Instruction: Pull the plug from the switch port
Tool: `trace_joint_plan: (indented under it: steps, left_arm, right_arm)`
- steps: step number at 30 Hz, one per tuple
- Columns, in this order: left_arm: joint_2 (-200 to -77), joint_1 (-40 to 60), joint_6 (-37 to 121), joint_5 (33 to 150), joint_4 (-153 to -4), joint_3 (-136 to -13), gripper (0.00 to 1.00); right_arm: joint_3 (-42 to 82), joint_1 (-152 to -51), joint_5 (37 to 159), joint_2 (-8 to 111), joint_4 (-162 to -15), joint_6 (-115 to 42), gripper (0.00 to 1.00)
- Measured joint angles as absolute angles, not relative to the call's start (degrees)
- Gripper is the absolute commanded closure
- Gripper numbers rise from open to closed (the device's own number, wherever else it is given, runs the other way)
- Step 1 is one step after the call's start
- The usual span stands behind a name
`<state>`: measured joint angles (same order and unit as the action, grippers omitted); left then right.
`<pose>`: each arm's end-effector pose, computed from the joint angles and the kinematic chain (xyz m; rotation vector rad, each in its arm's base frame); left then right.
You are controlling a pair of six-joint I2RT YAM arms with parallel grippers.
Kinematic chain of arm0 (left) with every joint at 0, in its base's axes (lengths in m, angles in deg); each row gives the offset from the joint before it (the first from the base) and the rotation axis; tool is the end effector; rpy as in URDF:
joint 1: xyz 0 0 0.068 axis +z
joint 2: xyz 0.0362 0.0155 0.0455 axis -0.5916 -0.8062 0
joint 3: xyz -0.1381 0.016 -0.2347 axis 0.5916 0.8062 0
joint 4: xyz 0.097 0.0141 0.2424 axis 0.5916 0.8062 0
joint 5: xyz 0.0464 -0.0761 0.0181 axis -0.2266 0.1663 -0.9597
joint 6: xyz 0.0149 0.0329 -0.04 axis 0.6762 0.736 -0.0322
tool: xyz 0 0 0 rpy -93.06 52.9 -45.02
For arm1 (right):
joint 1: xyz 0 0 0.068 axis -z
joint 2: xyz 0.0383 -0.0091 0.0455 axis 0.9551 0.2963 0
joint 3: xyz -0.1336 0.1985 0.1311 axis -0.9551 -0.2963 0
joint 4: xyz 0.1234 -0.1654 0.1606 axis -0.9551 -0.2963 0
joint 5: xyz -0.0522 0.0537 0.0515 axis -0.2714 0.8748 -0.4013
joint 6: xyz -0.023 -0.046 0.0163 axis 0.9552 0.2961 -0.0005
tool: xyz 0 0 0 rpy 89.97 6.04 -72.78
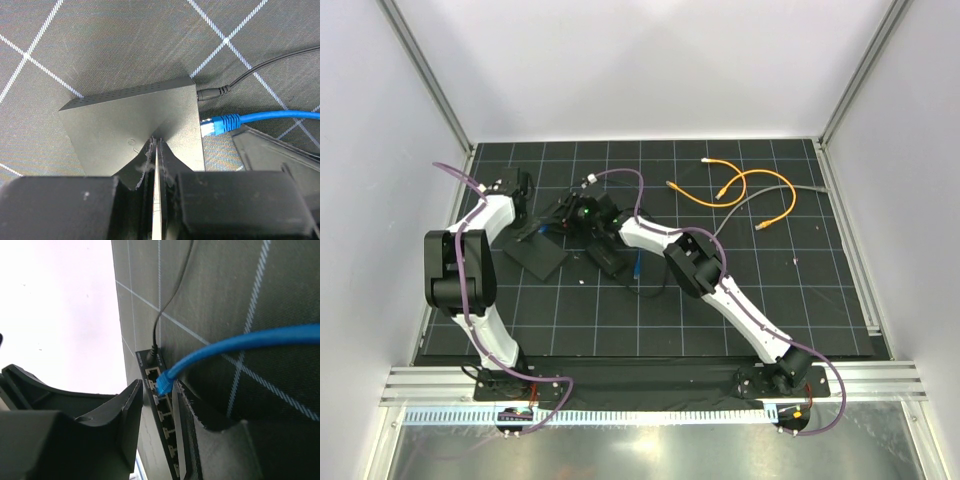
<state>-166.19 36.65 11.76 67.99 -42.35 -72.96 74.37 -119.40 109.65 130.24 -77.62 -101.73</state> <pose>0.3613 0.0118 0.1870 -1.0240 2.4703 0.1499 0.4110 0.4527 0.0963 0.2314 2.2979 1.5881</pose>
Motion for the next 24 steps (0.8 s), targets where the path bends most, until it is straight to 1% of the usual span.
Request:
trace_joint_plan:
  steps: [7, 10, 15, 22, 23, 24]
  left_arm:
    - [-166.19, 36.65, 11.76, 67.99, -42.35, -72.96, 0.92]
    - [-166.19, 36.65, 11.76, 68.01, -42.35, -72.96, 0.92]
    - [-166.19, 36.65, 11.76, 68.01, -42.38, -72.94, 0.92]
    - [-166.13, 36.65, 11.78, 67.97, -42.46, -72.83, 0.92]
    - [-166.08, 36.65, 11.78, 67.94, -42.53, -72.79, 0.93]
    - [-166.06, 36.67, 11.78, 67.94, -42.57, -72.72, 0.93]
  right_arm:
    - [75.53, -119.57, 109.65, 130.57, -80.29, -101.11, 0.60]
    - [76.16, -119.86, 109.60, 130.65, -80.92, -100.74, 0.56]
    - [78.85, -120.38, 109.65, 131.90, -82.17, -100.50, 0.56]
    - [81.19, -120.66, 109.60, 133.52, -82.69, -101.05, 0.62]
    - [81.30, -120.64, 109.58, 133.65, -82.56, -101.29, 0.66]
    - [81.41, -120.64, 109.58, 133.80, -82.47, -101.55, 0.68]
